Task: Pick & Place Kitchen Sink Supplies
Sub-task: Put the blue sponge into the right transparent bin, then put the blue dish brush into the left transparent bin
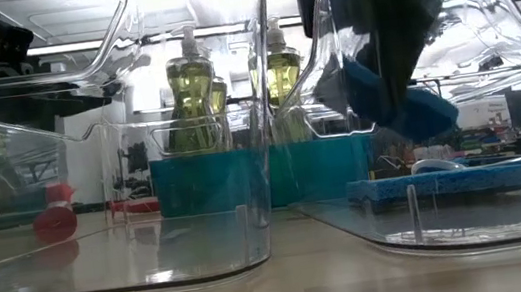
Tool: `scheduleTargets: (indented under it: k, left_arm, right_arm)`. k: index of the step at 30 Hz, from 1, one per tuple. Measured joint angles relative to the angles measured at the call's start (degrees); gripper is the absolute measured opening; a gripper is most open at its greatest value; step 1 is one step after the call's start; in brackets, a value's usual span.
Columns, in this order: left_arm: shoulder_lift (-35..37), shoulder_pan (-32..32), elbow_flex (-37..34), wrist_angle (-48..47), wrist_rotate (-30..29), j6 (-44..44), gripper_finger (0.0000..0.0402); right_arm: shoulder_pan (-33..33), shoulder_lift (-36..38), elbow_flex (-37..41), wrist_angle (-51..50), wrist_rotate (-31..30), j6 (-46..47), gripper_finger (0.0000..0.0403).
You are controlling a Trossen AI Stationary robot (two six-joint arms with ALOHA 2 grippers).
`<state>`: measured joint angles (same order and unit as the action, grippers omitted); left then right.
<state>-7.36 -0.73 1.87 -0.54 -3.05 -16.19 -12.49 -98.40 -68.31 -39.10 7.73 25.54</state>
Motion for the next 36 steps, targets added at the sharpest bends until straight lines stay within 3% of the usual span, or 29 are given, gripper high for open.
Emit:
scheduleTargets:
  k: [13, 23, 28, 36]
  left_arm:
    - [0.00, 0.02, 0.00, 0.00, 0.00, 0.01, 0.0344]
    - [0.01, 0.01, 0.00, -0.01, 0.00, 0.01, 0.0344]
    - [-0.01, 0.02, 0.00, 0.00, 0.00, 0.00, 0.0344]
    - [-0.01, 0.00, 0.00, 0.00, 0.00, 0.01, 0.0344]
  right_arm:
    - [-0.20, -2.17, 0.00, -0.01, 2.52, 1.23, 0.0229]
    - [-0.28, -2.11, -0.02, 0.32, 6.67, 2.51, 0.0294]
    - [-0.28, -1.62, -0.07, 0.81, 9.18, 2.69, 0.0304]
    - [-0.56, 2.67, -2.50, -0.30, 6.23, 3.24, 0.0304]
